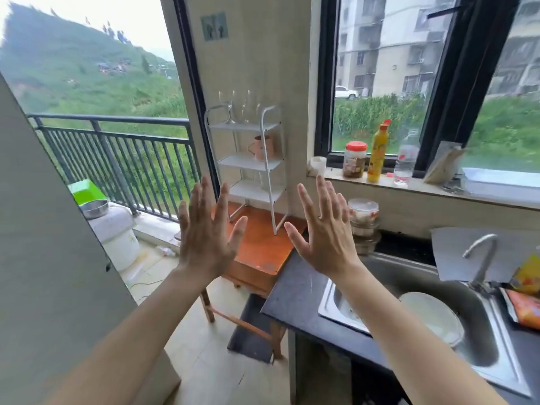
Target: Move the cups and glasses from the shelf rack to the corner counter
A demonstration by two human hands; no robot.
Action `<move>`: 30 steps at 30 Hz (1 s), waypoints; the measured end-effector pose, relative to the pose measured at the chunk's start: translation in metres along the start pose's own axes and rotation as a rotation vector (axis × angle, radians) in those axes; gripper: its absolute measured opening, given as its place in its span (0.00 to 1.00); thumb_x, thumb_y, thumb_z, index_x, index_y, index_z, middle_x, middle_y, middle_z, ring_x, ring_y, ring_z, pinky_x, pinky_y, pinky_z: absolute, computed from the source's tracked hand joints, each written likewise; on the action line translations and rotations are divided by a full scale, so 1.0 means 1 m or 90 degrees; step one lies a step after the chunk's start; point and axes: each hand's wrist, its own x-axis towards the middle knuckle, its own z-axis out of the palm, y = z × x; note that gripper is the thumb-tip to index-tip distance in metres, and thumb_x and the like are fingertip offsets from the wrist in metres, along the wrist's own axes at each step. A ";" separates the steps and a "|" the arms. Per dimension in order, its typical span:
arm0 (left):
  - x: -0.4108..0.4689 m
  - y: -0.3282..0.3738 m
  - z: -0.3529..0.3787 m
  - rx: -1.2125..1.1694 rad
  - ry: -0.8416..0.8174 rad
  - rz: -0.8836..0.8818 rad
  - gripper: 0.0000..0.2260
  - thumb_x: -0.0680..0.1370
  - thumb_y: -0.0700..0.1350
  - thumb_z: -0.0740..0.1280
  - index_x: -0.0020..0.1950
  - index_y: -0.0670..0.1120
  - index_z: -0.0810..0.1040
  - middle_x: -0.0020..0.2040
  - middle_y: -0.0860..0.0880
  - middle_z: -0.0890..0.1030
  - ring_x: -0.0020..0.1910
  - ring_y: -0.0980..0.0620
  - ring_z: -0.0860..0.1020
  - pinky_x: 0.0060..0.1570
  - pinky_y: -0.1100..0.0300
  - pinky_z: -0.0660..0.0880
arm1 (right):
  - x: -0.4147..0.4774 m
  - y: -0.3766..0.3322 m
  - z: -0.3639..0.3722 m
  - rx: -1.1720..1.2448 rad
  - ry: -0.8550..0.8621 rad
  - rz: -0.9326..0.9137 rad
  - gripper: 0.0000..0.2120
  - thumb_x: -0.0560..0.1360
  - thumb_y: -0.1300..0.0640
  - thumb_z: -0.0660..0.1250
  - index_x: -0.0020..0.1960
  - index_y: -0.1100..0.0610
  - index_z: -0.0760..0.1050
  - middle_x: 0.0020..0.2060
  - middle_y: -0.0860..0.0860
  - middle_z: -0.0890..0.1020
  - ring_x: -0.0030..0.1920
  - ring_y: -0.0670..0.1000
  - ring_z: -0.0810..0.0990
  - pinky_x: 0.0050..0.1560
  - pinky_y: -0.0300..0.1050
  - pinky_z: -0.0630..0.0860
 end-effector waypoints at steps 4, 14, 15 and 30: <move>0.095 -0.011 0.049 -0.011 -0.014 -0.007 0.32 0.81 0.60 0.54 0.82 0.49 0.49 0.82 0.42 0.43 0.80 0.42 0.44 0.75 0.36 0.47 | 0.079 0.040 0.046 0.027 0.000 0.023 0.38 0.80 0.39 0.62 0.83 0.54 0.54 0.82 0.61 0.50 0.81 0.63 0.52 0.77 0.64 0.55; 0.250 -0.092 0.119 -0.064 0.051 -0.057 0.33 0.81 0.62 0.51 0.82 0.50 0.48 0.82 0.43 0.45 0.81 0.43 0.45 0.75 0.40 0.47 | 0.253 0.061 0.138 0.032 -0.016 0.019 0.38 0.81 0.38 0.60 0.83 0.53 0.51 0.82 0.61 0.51 0.80 0.64 0.57 0.76 0.64 0.59; 0.264 -0.105 0.127 -0.077 0.058 -0.065 0.33 0.81 0.63 0.51 0.82 0.50 0.48 0.82 0.43 0.45 0.80 0.44 0.45 0.75 0.40 0.48 | 0.267 0.059 0.149 0.029 -0.013 0.019 0.38 0.81 0.38 0.59 0.83 0.53 0.50 0.82 0.61 0.51 0.80 0.64 0.57 0.76 0.63 0.60; 0.527 -0.244 0.249 -0.293 0.047 0.036 0.35 0.80 0.65 0.52 0.81 0.51 0.45 0.82 0.41 0.47 0.78 0.39 0.54 0.71 0.39 0.60 | 0.505 0.024 0.262 -0.005 0.045 0.138 0.38 0.81 0.40 0.60 0.83 0.48 0.44 0.80 0.60 0.58 0.77 0.62 0.63 0.75 0.59 0.63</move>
